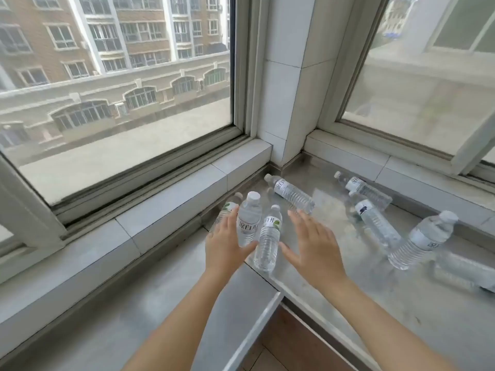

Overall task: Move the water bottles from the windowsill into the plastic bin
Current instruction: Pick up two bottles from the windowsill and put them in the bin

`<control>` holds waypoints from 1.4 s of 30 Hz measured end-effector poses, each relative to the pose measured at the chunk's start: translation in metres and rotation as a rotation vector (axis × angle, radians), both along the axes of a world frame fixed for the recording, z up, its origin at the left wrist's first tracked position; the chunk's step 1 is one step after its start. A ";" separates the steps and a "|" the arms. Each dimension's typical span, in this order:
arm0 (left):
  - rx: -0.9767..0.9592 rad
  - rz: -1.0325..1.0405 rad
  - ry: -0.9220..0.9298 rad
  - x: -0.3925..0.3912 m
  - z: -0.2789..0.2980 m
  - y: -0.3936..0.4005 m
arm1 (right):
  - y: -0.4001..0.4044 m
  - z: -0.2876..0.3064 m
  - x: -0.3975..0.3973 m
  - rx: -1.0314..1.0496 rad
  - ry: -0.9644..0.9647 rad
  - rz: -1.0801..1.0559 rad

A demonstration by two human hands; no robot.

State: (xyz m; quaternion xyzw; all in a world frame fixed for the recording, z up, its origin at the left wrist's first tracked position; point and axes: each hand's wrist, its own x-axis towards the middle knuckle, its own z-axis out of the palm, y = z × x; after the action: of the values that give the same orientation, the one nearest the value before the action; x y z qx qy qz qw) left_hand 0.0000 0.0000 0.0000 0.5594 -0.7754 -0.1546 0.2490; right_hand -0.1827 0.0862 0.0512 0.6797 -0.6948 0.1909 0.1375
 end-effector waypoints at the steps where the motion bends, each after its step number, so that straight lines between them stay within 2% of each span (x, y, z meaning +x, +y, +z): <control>1: 0.033 0.008 0.047 -0.002 -0.005 -0.010 | -0.012 -0.007 -0.003 0.020 -0.031 -0.002; 4: 0.124 0.043 0.191 -0.009 -0.023 -0.031 | -0.037 -0.027 -0.008 0.136 -0.147 -0.047; 7: 0.277 0.043 0.497 -0.017 -0.040 -0.041 | -0.061 -0.051 -0.016 0.265 -0.334 -0.120; 15: 0.297 0.020 0.693 -0.023 -0.065 -0.055 | -0.111 -0.098 -0.027 0.523 -0.952 -0.306; 20: 0.298 -0.008 0.705 -0.028 -0.061 -0.064 | -0.135 -0.119 -0.019 0.584 -1.132 -0.355; 31: 0.347 0.075 0.767 -0.026 -0.058 -0.073 | -0.147 -0.127 -0.018 0.456 -1.354 -0.404; 37: 0.309 0.185 0.785 -0.014 -0.041 -0.045 | -0.126 -0.097 -0.028 0.390 -1.276 -0.203; 42: 0.206 0.304 0.830 -0.007 -0.003 0.000 | -0.100 -0.059 -0.033 0.338 -1.214 0.032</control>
State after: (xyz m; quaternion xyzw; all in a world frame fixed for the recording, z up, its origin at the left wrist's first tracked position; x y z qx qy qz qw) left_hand -0.0073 -0.0002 -0.0029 0.5795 -0.4995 -0.4038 0.5017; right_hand -0.2161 -0.0134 -0.0081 0.4729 -0.6592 0.4324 -0.3935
